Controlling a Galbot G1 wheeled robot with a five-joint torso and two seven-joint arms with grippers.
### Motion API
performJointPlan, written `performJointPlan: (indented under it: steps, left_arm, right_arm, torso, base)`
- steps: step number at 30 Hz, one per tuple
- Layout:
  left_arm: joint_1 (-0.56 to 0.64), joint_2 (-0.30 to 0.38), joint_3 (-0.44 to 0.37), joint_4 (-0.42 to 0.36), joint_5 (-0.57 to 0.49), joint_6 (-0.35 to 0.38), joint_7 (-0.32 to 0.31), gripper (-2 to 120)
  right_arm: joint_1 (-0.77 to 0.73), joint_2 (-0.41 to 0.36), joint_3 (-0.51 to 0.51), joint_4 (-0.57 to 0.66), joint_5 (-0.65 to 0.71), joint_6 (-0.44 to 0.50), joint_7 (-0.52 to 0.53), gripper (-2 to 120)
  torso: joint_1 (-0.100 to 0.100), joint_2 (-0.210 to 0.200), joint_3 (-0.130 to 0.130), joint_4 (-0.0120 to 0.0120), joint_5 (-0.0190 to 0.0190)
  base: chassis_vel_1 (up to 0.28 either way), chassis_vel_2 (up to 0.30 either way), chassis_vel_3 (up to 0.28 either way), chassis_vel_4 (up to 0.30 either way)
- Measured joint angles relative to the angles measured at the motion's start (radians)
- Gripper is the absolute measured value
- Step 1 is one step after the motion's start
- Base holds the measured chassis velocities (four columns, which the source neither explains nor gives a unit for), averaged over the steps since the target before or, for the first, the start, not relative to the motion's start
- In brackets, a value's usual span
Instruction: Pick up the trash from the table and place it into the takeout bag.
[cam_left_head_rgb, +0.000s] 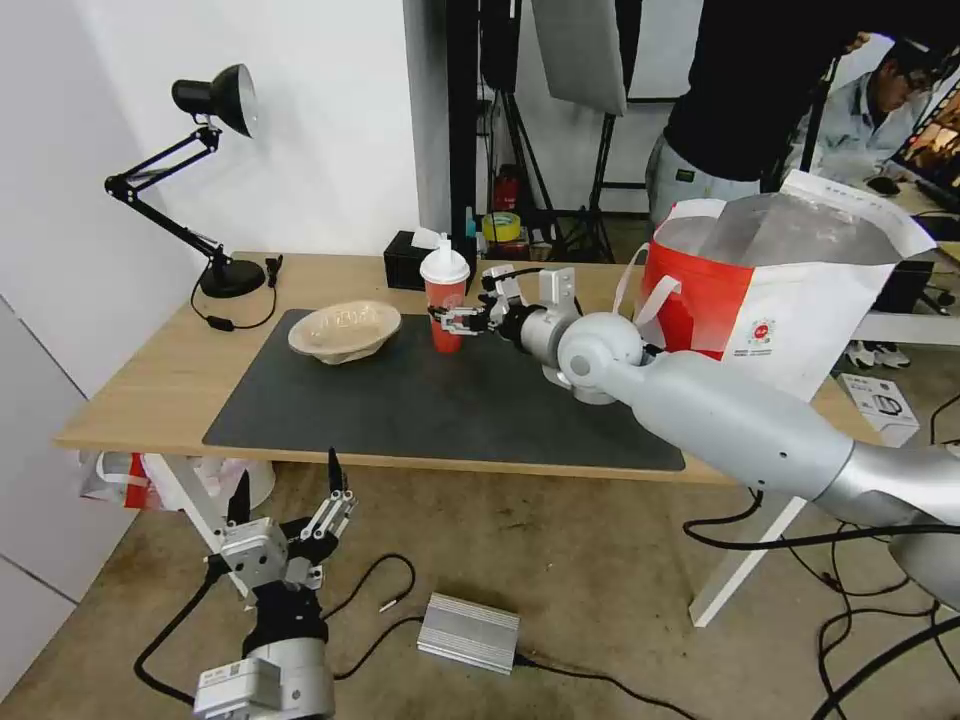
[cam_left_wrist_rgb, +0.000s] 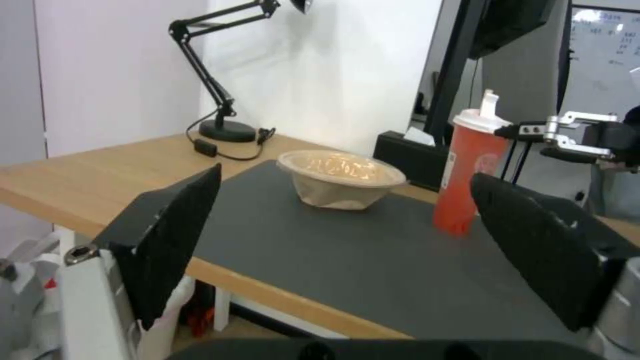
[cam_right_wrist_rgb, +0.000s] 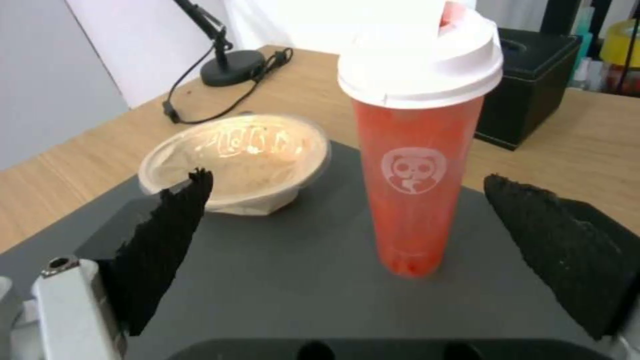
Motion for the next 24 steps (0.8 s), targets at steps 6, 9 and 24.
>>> performJointPlan:
  steps: [6, 9, 24]
  left_arm:
    - [-0.005, 0.001, 0.004, 0.006, -0.001, 0.000, 0.000, 100]
    - [-0.006, 0.003, 0.004, 0.007, -0.001, 0.000, 0.000, 100]
    - [-0.010, 0.002, 0.004, 0.011, -0.002, -0.004, -0.001, 100]
  right_arm:
    - [0.008, 0.017, -0.001, -0.039, -0.001, 0.000, -0.002, 100]
    - [0.010, 0.024, -0.001, -0.052, -0.001, 0.000, -0.003, 100]
    - [0.029, 0.061, 0.000, -0.118, -0.003, 0.000, -0.022, 100]
  torso:
    - [0.000, 0.000, 0.000, 0.0000, 0.0000]
    - [0.000, 0.000, 0.000, 0.0000, 0.0000]
    - [0.000, 0.000, 0.000, 0.0001, 0.0000]
  base:
    - [0.000, 0.000, 0.000, 0.000]
    - [0.000, 0.000, 0.000, 0.000]
    - [0.000, 0.000, 0.000, 0.000]
